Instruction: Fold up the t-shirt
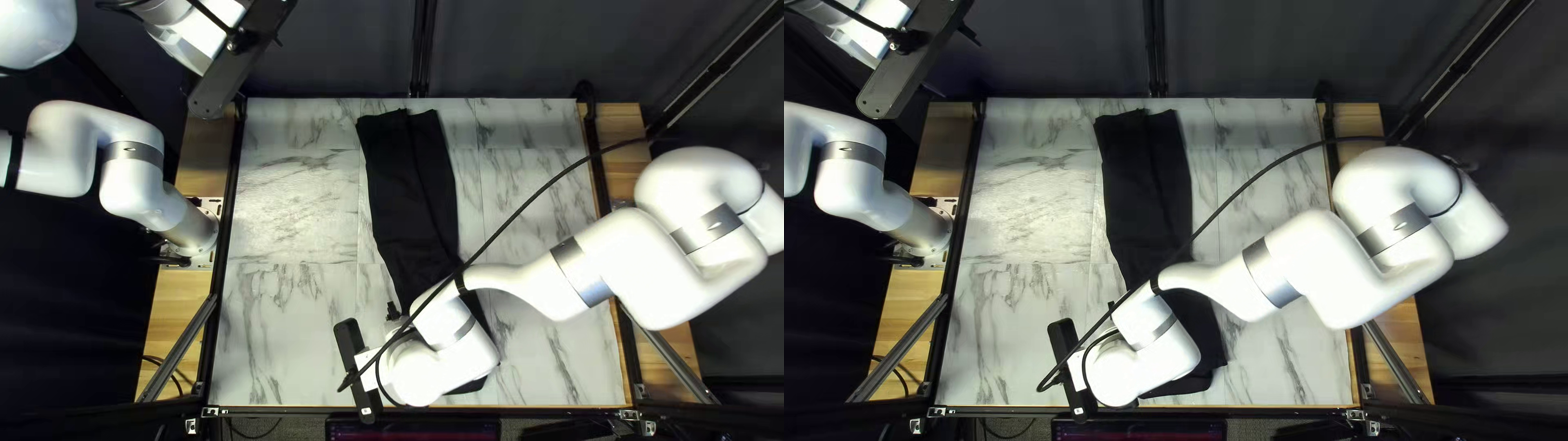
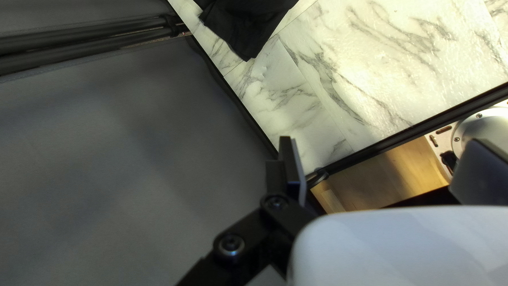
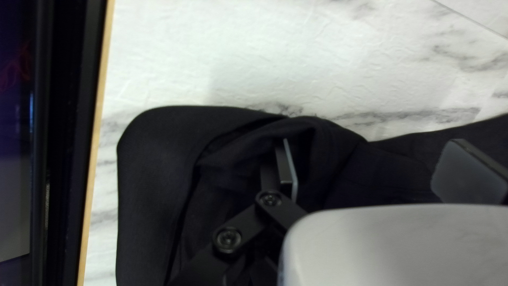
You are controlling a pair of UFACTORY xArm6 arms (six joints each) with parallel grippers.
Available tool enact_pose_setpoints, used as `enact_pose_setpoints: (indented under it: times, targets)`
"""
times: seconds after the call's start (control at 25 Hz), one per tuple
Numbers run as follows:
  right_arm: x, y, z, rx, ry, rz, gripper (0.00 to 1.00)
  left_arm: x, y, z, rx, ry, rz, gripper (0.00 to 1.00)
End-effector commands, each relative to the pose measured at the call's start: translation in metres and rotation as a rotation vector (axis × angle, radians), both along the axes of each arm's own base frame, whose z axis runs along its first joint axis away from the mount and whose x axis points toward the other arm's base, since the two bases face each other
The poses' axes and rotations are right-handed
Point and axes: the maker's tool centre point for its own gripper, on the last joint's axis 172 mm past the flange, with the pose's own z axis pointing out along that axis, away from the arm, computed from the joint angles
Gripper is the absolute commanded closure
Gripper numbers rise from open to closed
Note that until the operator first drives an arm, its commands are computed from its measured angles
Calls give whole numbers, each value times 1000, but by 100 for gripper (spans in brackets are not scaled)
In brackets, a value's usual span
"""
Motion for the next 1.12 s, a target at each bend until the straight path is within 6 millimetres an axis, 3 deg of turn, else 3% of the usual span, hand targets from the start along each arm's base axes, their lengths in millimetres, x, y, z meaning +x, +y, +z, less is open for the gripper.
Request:
enact_pose_setpoints:
  times: [0.04,1.12]
  targets:
    - [-1,2,-1,-8,3,-1,100,0,0,0,0,0,0,0]
    - [5,35,37,10,-102,107,100,0,0,0,0,0,0,0]
